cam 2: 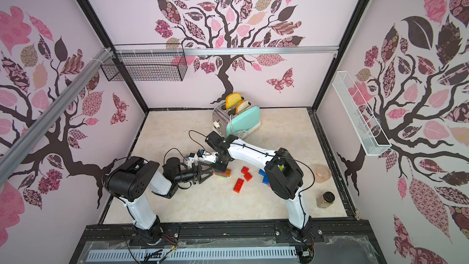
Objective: Assemble a heart with lego
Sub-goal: Assemble the lego brick with the lego brick.
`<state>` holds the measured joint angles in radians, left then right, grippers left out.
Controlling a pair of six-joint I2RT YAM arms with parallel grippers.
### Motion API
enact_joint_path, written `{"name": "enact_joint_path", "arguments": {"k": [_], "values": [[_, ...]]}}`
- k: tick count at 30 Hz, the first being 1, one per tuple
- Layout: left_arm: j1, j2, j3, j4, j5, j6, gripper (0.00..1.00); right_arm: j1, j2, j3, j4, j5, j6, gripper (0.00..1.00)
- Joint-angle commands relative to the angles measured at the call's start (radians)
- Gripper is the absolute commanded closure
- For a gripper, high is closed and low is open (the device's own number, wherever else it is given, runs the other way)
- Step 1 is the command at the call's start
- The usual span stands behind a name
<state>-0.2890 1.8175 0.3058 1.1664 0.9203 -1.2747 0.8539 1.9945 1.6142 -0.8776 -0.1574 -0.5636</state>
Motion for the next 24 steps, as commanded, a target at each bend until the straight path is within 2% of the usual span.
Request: {"name": "enact_joint_path", "arguments": {"k": [1,13,20,24], "values": [[-0.007,0.019,0.013,0.025,-0.005,0.022,0.31,-0.003,0.02,0.009,-0.009,0.004,-0.009,0.78],[-0.017,0.071,0.027,0.088,-0.031,0.009,0.34,-0.003,0.036,0.002,-0.022,0.005,-0.011,0.78],[-0.022,0.094,0.04,0.092,-0.049,0.009,0.42,-0.004,0.021,-0.03,0.002,0.003,0.01,0.79],[-0.024,0.103,0.046,0.092,-0.06,0.01,0.43,-0.004,0.01,-0.054,0.02,-0.005,0.02,0.79]]}}
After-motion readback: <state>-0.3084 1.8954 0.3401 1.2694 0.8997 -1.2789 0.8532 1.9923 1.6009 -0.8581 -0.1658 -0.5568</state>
